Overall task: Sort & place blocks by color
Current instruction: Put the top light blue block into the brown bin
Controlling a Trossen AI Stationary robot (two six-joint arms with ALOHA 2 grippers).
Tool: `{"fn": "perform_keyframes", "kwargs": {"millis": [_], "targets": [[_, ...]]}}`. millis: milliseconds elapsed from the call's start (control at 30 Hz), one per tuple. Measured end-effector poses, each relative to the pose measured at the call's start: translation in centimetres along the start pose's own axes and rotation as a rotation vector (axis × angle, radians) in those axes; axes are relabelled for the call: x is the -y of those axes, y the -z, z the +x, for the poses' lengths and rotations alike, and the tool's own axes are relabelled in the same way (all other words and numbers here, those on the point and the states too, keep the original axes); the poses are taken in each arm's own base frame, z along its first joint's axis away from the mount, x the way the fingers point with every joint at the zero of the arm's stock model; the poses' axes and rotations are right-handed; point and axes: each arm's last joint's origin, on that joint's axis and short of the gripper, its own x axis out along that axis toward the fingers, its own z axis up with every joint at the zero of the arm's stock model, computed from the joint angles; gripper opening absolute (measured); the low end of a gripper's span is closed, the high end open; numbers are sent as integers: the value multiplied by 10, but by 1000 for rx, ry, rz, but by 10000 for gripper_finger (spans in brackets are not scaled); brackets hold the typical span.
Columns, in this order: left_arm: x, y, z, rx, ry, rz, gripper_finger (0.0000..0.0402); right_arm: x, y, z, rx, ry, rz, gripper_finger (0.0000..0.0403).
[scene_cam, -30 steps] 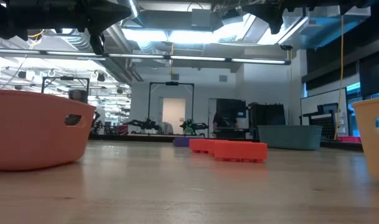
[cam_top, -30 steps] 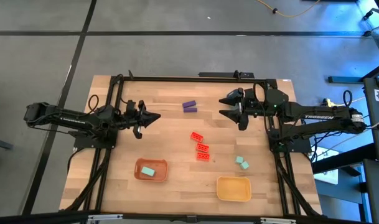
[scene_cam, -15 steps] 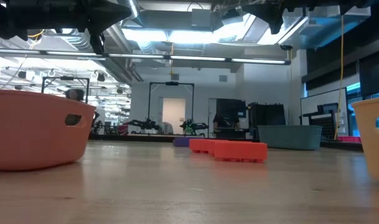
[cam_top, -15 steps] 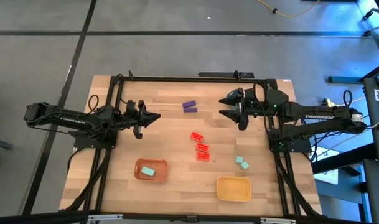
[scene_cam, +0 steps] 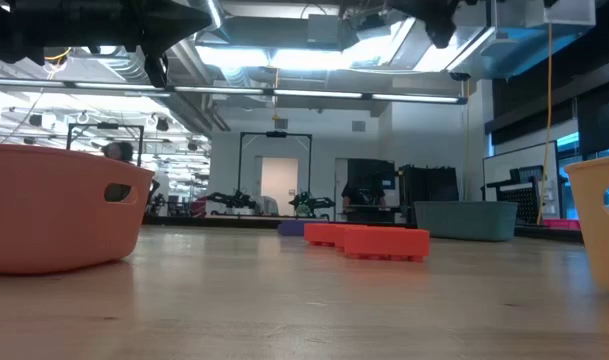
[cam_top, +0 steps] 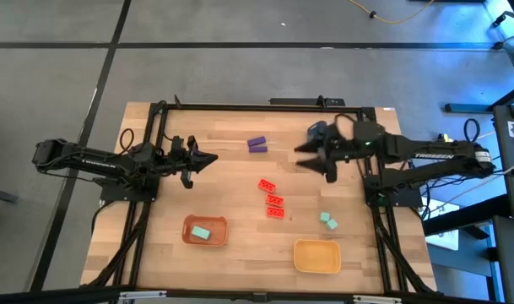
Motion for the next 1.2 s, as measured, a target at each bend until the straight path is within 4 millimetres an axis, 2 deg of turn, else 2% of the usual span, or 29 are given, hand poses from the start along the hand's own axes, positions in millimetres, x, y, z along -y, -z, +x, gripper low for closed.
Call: {"fn": "perform_keyframes", "kwargs": {"millis": [100,233,300,400,567,733,967,1200], "targets": [[0,0,0,1,0,-6,0,-10,10,6,-340,111,105,284],[0,-1,0,8,3,-7,0,-22,35,6,-755,305,292,284],[0,-1,0,8,3,-7,0,-27,53,5,-901,402,353,284],[0,-1,0,8,3,-7,0,-35,81,9,-998,508,464,284],[0,-1,0,9,3,-8,0,-38,128,18,-1007,725,726,284],[0,-1,0,9,4,-9,0,-33,159,30,-852,833,965,284],[1,-2,0,21,8,-11,0,-14,184,26,-767,1073,1006,284],[2,-4,0,39,16,-13,0,-13,192,37,-735,1080,1053,284]]}}
